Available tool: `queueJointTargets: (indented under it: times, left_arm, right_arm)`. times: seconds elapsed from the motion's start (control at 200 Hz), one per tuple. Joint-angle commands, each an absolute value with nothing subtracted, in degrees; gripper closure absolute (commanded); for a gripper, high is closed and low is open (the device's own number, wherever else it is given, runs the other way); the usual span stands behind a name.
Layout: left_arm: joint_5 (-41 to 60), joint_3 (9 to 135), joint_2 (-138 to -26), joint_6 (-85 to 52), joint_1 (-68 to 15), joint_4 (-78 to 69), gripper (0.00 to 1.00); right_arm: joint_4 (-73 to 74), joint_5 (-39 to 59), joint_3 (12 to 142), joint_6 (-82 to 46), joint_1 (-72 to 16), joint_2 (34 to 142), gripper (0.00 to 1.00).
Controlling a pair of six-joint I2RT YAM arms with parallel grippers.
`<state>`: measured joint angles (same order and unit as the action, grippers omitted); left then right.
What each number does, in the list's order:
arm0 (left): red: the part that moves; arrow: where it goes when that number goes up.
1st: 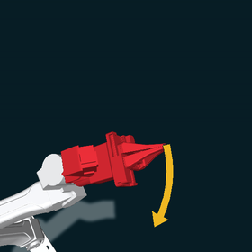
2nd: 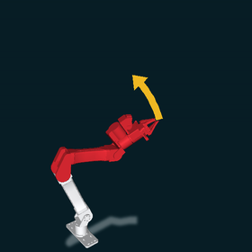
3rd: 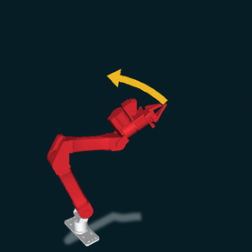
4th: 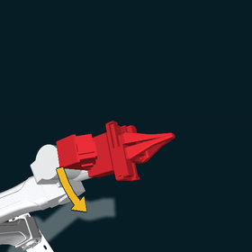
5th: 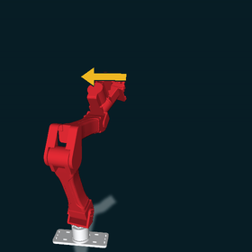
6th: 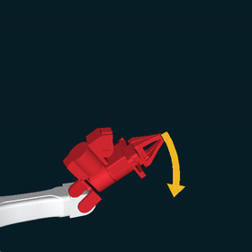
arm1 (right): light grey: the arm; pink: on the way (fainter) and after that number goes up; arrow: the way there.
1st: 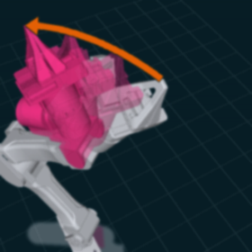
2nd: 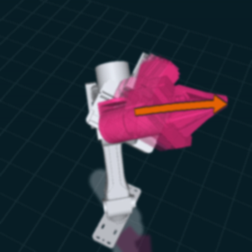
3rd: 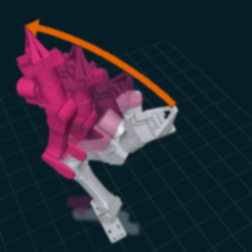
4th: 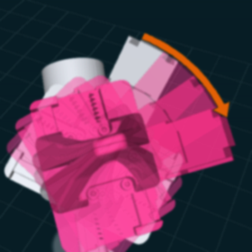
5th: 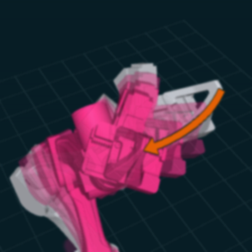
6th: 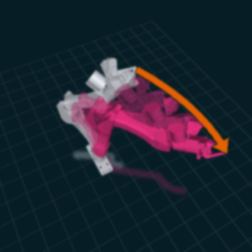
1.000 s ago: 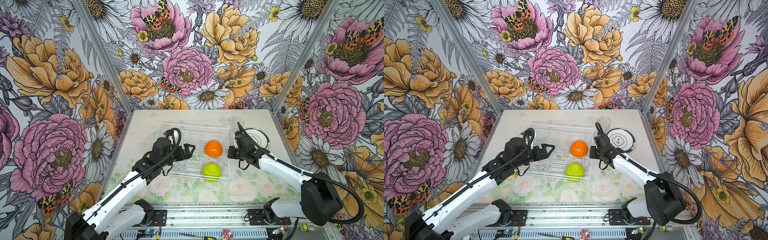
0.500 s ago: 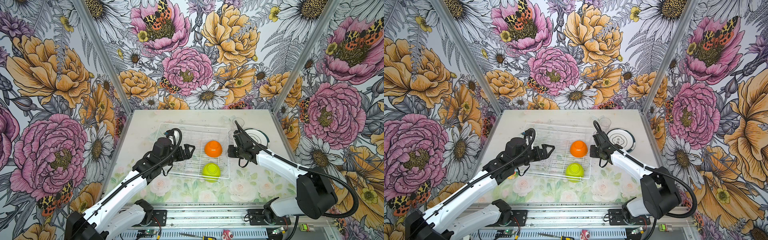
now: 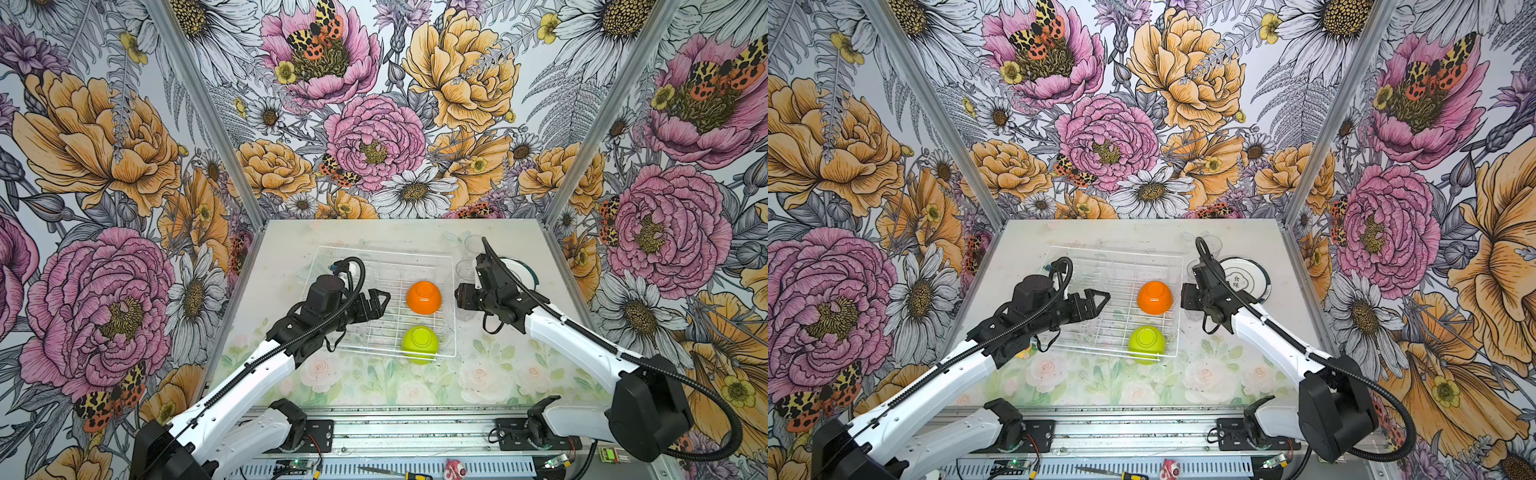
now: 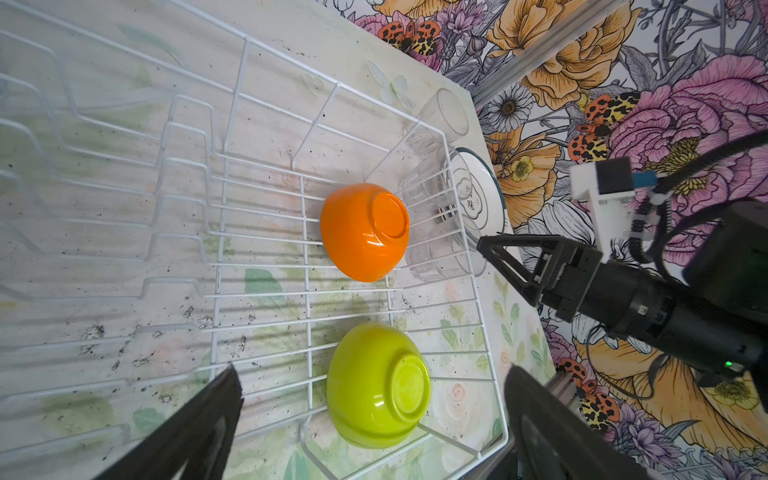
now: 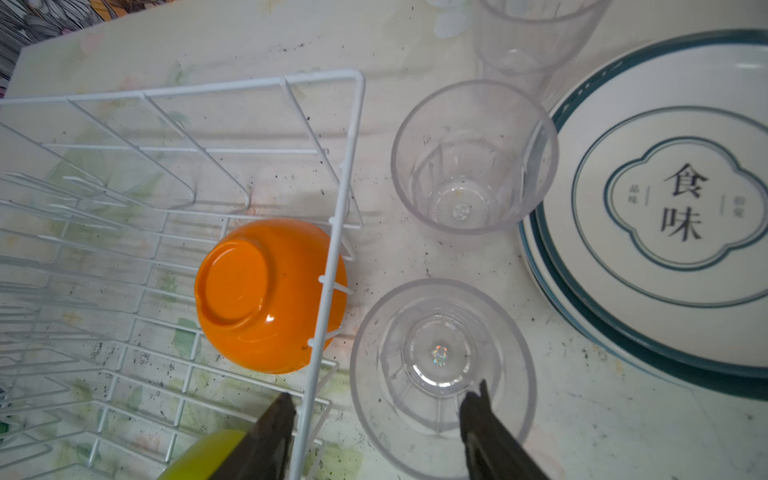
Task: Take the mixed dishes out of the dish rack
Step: 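Open the right gripper to release the glass upright on the table, then move the left gripper down over the lime-green bowl in the rack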
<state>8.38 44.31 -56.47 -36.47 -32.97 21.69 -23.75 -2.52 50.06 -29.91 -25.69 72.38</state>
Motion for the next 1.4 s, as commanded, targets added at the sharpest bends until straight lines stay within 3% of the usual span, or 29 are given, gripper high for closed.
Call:
queueJointTargets:
  times: [0.0, 0.115, 0.23, 0.44, 0.656, 1.056, 1.396]
  left_arm:
    - [8.1, 45.1, -57.1, -35.4, -34.0, 21.6, 0.01]
    - [7.6, 45.2, -57.3, -36.0, -35.6, 21.7, 0.01]
    - [8.2, 44.8, -57.9, -35.8, -36.5, 21.7, 0.01]
    - [8.2, 44.8, -59.9, -35.8, -38.8, 21.6, 0.01]
    - [9.5, 45.1, -62.9, -36.0, -40.7, 21.6, 0.01]
    - [15.7, 44.7, -70.3, -38.0, -41.7, 19.3, 0.11]
    - [21.1, 47.0, -78.8, -36.8, -42.2, 18.5, 0.10]
  right_arm:
    - [-18.7, -1.3, 47.6, -29.5, -26.0, 67.0, 0.25]
    - [-15.2, -0.3, 44.1, -29.8, -26.0, 61.9, 0.10]
    - [-13.1, -0.7, 40.7, -30.3, -26.0, 57.8, 0.01]
    - [-7.6, 0.1, 31.2, -32.8, -25.9, 48.7, 0.01]
    - [5.0, 10.5, 20.9, -37.9, -25.8, 41.4, 0.01]
    - [7.3, 15.1, 17.8, -39.4, -25.9, 40.4, 0.01]
    - [5.8, 13.2, 16.8, -39.2, -26.0, 39.3, 0.01]
